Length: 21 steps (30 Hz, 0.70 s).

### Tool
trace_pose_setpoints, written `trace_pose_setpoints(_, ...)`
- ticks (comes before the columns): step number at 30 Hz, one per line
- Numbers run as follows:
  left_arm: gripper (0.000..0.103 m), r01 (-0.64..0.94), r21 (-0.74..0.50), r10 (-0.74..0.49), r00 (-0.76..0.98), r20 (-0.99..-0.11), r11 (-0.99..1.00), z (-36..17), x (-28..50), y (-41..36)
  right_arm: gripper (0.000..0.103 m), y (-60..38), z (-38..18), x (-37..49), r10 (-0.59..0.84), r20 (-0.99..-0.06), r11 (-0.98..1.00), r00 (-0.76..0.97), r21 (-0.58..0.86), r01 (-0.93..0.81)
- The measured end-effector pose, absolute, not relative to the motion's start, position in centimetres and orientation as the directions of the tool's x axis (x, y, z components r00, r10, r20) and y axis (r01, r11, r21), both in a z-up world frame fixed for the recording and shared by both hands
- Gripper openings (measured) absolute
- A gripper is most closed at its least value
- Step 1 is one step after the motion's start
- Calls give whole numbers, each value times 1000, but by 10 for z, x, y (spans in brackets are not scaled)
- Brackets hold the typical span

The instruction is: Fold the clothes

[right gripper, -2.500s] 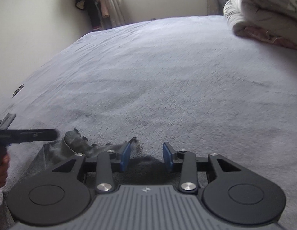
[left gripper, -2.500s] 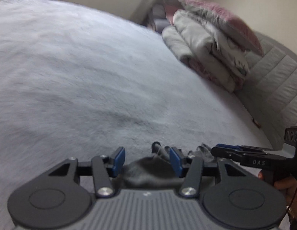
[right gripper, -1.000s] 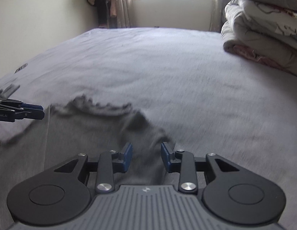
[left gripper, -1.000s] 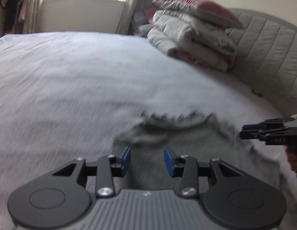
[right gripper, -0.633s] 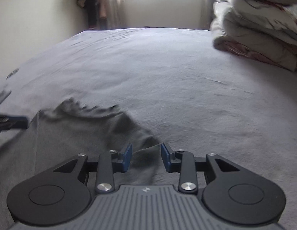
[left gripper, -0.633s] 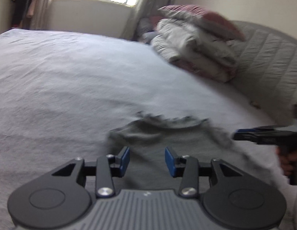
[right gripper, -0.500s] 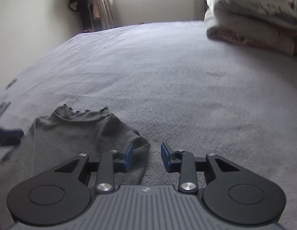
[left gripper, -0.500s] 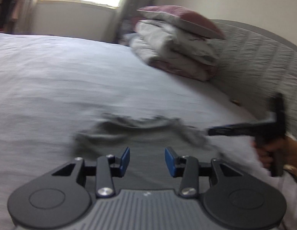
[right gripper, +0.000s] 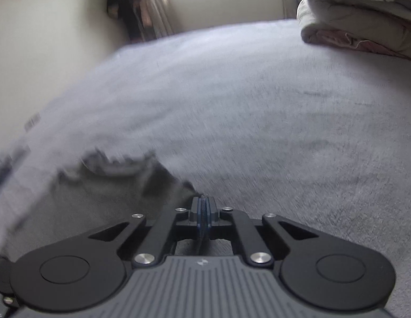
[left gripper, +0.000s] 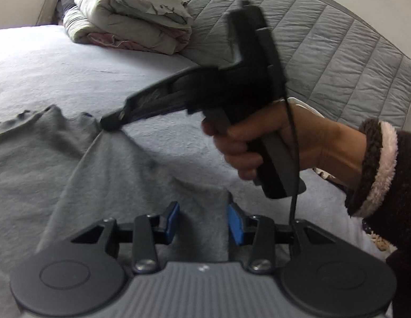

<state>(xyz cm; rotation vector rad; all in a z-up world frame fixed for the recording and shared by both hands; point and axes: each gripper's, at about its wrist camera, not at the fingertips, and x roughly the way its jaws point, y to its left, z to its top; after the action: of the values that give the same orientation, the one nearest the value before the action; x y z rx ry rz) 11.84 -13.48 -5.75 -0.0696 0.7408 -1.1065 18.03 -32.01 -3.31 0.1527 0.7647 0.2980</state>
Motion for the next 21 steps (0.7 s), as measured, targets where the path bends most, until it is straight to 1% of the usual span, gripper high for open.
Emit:
trace_pose_setpoints(2, 43, 772, -435, -839, 224, -495, 463, -55, 123, -132, 11, -323, -32, 177, 316, -656, 948, 686, 253, -194)
trace_pose_setpoints(3, 43, 765, -449, -844, 224, -488, 462, -54, 126, -129, 18, -326, -29, 174, 315, -658, 947, 684, 265, -182)
trace_pose_setpoints(4, 43, 756, -457, -845, 235, -480, 469, -53, 129, -124, 23, -331, -26, 171, 309, -661, 949, 684, 265, -172)
trace_pose_setpoints(5, 43, 747, -465, -847, 246, -471, 475, -51, 133, -120, 24, -336, -23, 165, 303, -663, 950, 685, 262, -167)
trace_pose_setpoints(9, 43, 697, -513, -850, 286, -443, 501, -49, 153, -110, 24, -358, -11, 129, 327, -658, 942, 679, 287, -175)
trace_pose_setpoints(14, 42, 624, -578, -847, 330, -416, 527, -50, 180, -108, 24, -365, -10, 80, 412, -648, 906, 640, 368, -210)
trace_pose_setpoints(18, 41, 580, -582, -820, 359, -445, 570, -63, 194, -119, 24, -354, -20, 59, 461, -648, 882, 606, 407, -236)
trace_pose_setpoints(20, 39, 560, -582, -807, 376, -455, 589, -71, 200, -119, 9, -349, -26, 53, 434, -667, 898, 605, 372, -235)
trace_pose_setpoints(21, 36, 553, -582, -803, 383, -458, 596, -73, 203, -119, 9, -349, -27, 50, 425, -670, 903, 608, 364, -230)
